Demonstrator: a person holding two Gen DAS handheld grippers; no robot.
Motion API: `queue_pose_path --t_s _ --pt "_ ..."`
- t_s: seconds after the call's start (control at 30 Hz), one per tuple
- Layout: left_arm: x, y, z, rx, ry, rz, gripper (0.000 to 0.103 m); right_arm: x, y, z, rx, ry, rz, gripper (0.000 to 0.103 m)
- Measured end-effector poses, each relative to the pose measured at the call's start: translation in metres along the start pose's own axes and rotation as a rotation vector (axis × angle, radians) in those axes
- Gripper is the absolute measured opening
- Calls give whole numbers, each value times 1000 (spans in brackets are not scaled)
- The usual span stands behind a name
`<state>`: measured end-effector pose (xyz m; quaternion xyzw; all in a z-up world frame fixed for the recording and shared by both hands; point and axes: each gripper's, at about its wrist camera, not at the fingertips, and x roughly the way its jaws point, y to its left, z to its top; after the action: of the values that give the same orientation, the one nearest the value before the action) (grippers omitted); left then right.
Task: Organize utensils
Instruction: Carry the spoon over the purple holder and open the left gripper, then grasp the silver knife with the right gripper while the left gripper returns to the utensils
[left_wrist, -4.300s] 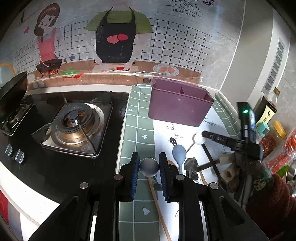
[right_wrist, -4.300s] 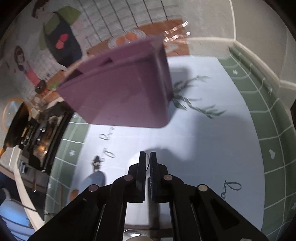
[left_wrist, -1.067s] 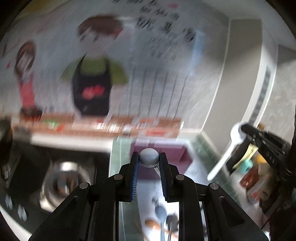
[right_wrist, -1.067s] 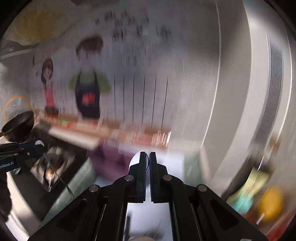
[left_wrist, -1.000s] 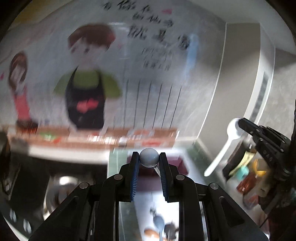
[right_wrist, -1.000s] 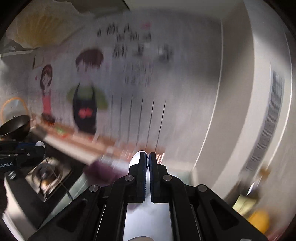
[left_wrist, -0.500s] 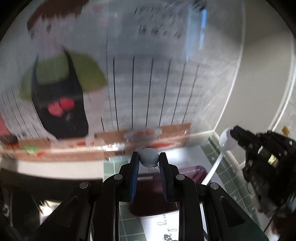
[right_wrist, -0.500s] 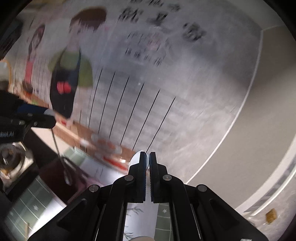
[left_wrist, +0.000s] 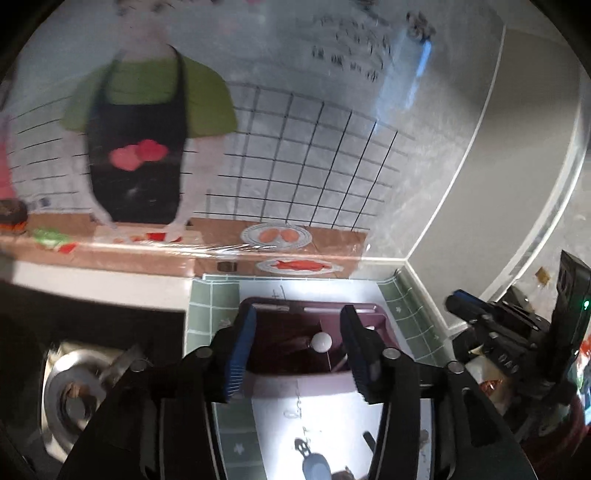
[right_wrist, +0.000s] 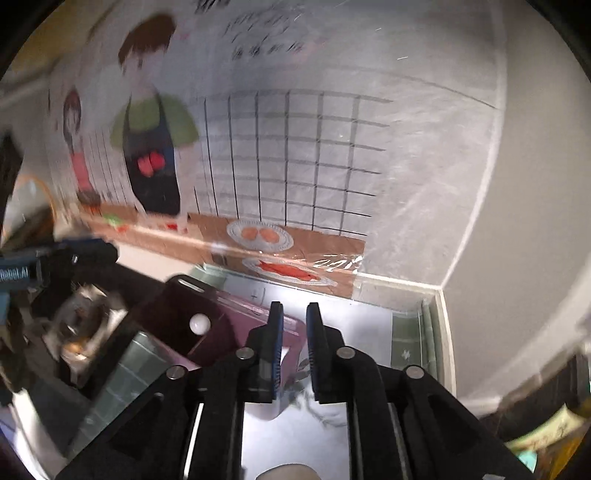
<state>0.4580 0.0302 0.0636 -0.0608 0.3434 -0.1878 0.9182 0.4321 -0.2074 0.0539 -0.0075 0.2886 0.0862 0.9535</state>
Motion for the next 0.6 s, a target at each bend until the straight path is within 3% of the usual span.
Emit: queue_pose_path --t_s 0.13,0.27,0.47,0.6 --pt "-32 -6 -42 15 -19 38 57 -40 5 -23 -12 -34 -13 18" --pt "-53 -9 -94 52 35 64 58 -58 27 -63 -148 1 -107 20" --pt "-72 4 -161 20 74 183 64 -61 28 -130 -126 147 -60 20" --pt "-76 20 -187 -82 119 209 71 -46 19 -157 -36 240 -25 20"
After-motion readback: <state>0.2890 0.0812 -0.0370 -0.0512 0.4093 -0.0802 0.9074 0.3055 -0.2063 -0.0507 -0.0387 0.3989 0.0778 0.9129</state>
